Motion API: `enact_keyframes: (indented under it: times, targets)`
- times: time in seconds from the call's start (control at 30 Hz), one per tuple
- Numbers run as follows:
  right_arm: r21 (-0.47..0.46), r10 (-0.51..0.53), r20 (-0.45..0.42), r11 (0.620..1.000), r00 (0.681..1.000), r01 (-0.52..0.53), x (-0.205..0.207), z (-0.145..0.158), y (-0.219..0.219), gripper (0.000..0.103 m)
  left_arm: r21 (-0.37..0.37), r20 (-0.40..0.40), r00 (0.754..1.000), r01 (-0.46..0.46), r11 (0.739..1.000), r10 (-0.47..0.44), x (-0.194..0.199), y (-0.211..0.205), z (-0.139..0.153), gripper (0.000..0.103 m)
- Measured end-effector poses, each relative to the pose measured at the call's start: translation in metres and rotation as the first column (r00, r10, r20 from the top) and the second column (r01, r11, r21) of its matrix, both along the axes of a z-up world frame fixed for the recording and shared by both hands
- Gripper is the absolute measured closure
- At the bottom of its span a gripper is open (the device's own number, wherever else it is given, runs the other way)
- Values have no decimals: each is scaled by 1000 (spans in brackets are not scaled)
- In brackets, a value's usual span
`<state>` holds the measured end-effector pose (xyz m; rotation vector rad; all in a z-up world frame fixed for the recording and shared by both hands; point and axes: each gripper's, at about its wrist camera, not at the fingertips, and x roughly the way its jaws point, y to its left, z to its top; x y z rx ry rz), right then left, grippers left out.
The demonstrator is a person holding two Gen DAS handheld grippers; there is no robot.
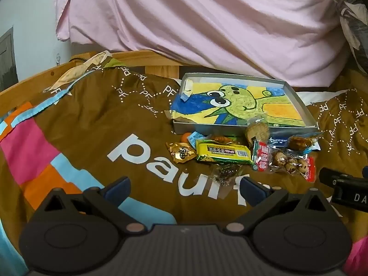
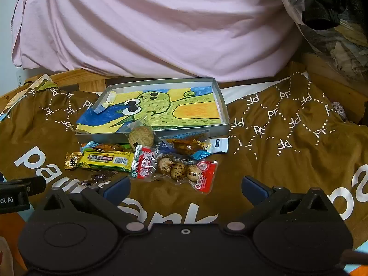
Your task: Organize snacks
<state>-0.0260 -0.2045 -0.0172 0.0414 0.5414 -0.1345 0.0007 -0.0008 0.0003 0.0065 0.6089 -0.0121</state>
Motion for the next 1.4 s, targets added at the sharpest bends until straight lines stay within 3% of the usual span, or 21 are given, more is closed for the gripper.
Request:
enact_keyframes:
  times: [0.27, 1.4]
  targets:
    - [0, 0, -3, 1000, 1000, 0, 0, 0, 1, 1, -9, -6, 1000, 1, 1000, -1, 1, 1, -11, 0]
    - [2, -2, -4, 1000, 1000, 2, 0, -1, 1, 1, 7, -3, 1000, -8, 1000, 8, 0, 1, -3, 0]
